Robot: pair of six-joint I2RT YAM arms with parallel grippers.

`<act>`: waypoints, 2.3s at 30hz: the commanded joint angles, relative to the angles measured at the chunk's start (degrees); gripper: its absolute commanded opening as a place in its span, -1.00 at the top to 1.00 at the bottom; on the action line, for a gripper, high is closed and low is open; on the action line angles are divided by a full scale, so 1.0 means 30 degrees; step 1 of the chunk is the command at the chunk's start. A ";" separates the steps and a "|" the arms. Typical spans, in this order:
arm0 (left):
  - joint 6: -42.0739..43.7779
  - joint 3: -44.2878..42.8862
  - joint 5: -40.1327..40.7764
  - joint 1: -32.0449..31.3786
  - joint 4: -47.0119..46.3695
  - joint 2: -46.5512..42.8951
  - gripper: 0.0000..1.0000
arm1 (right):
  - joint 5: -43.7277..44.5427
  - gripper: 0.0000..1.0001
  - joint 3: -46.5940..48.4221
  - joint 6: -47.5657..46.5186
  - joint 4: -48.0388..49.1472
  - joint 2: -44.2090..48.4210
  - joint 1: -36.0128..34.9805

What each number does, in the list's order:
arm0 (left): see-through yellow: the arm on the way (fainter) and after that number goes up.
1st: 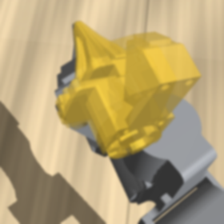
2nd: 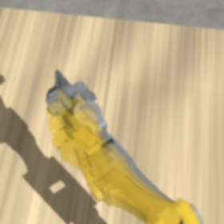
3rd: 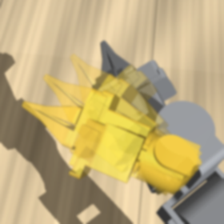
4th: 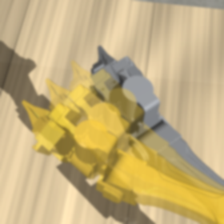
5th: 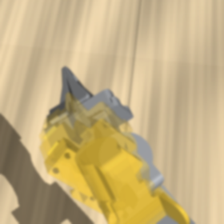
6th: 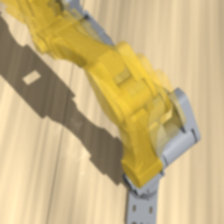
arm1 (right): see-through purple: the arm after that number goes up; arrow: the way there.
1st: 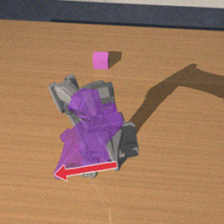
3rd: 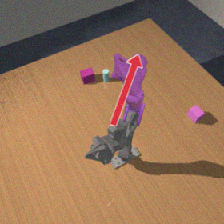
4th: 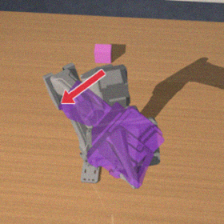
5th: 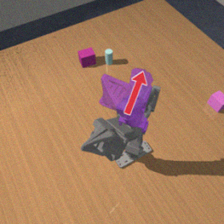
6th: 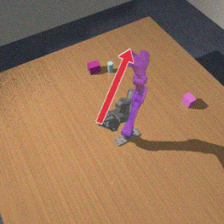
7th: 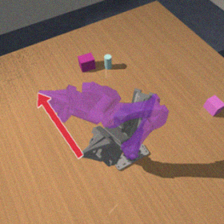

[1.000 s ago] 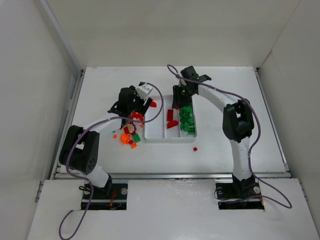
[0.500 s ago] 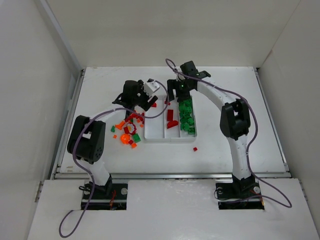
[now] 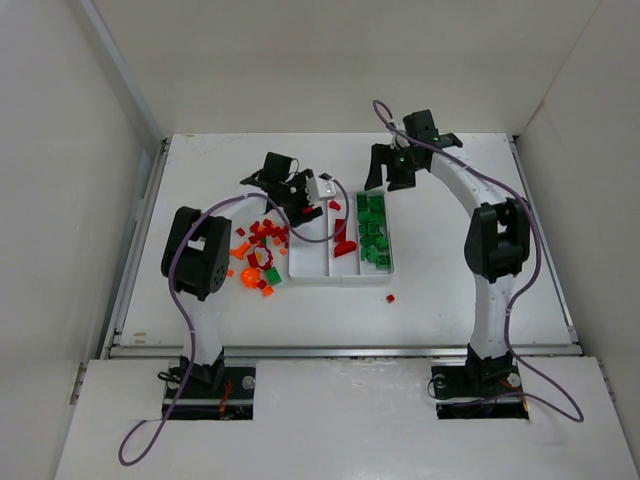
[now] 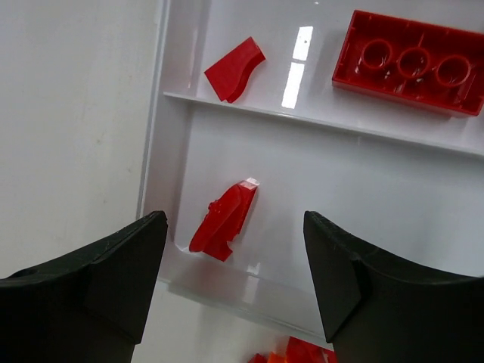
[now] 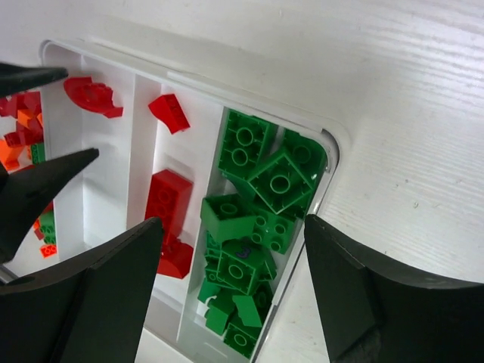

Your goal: Sort the legos into containers by color

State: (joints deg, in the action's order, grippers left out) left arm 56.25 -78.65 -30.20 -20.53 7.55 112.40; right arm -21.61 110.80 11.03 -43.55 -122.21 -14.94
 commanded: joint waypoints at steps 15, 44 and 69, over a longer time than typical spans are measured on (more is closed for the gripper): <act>0.5245 -0.3226 -0.0745 0.0136 0.5715 0.1909 0.50 | 0.0259 -0.61 -0.1956 -0.0892 0.0483 0.1744 -0.0001; -0.4074 -0.3607 -0.1011 -0.2794 -0.0642 0.1147 0.57 | 0.3188 -0.61 -0.7108 0.1569 0.3091 0.6548 0.1493; -1.2187 0.6993 0.7599 0.0693 -0.4770 -1.0685 -1.00 | 0.9167 -0.62 -1.6949 0.5901 -0.0630 1.4133 -0.5738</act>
State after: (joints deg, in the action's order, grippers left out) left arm 22.70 -63.44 -14.79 -17.52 -5.06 82.67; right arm 3.49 62.67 22.50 -43.33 -83.59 -29.61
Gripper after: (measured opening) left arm 0.996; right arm 0.811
